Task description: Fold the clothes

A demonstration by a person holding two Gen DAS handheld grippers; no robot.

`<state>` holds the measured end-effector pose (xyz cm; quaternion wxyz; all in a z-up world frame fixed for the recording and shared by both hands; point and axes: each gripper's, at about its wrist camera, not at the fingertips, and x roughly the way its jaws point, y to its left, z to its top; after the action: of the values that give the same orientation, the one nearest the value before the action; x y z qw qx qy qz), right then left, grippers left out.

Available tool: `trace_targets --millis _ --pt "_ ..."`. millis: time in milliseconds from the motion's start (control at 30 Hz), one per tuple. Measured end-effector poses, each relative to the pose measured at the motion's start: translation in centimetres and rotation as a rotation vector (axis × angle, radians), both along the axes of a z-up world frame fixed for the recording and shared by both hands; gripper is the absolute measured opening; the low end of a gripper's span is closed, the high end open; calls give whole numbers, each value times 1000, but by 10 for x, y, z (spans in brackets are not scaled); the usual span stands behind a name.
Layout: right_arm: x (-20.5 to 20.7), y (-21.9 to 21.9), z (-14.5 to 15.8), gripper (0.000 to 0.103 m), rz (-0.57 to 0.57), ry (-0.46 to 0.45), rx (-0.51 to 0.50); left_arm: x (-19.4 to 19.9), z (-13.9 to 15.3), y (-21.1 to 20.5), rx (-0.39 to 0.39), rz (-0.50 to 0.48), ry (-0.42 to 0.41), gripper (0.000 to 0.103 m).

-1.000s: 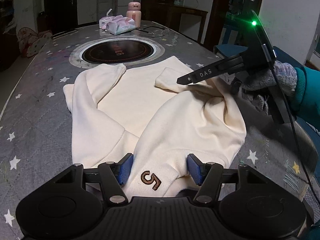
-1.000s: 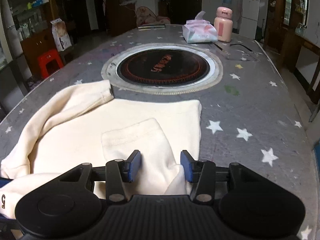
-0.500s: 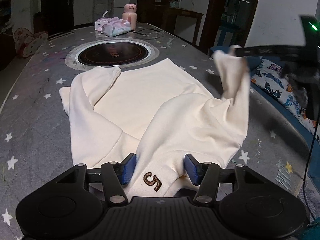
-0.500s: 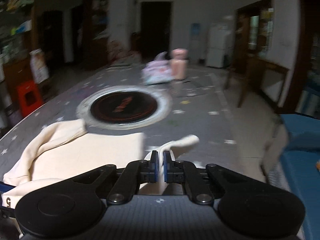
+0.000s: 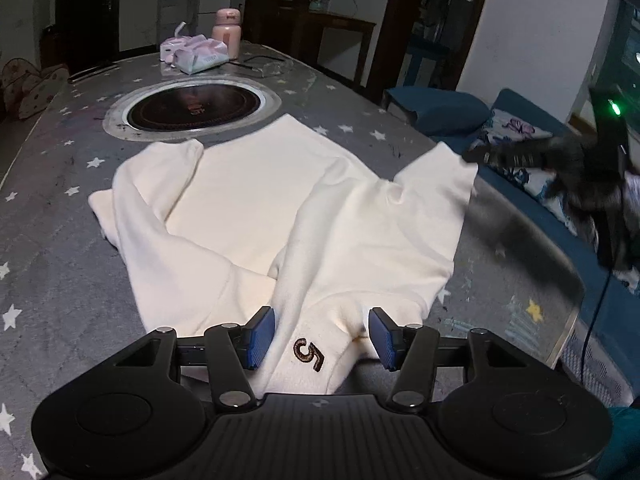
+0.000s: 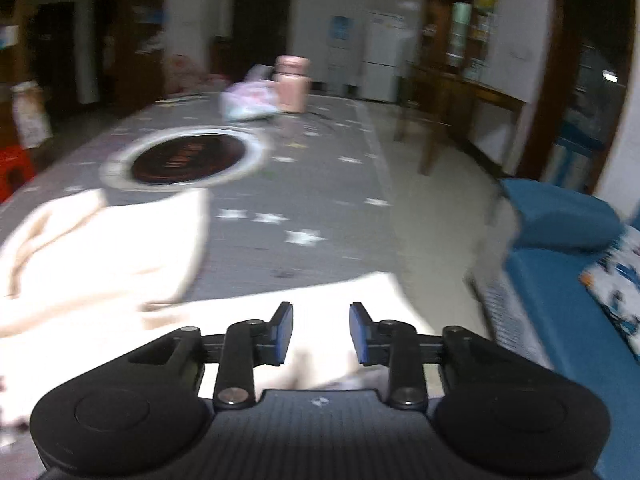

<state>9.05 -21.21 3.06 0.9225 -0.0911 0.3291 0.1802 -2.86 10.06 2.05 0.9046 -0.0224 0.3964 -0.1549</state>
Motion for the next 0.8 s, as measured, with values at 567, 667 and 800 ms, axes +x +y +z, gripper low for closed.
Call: trace_targets --millis 567,667,800 --pt "-77 133 -23 44 619 196 75 143 5 71 189 361 -112 62" --pt "-79 136 -26 46 630 215 73 170 -8 78 172 360 -67 62" --pt "-76 139 -30 50 636 223 60 188 -24 85 119 364 4 53"
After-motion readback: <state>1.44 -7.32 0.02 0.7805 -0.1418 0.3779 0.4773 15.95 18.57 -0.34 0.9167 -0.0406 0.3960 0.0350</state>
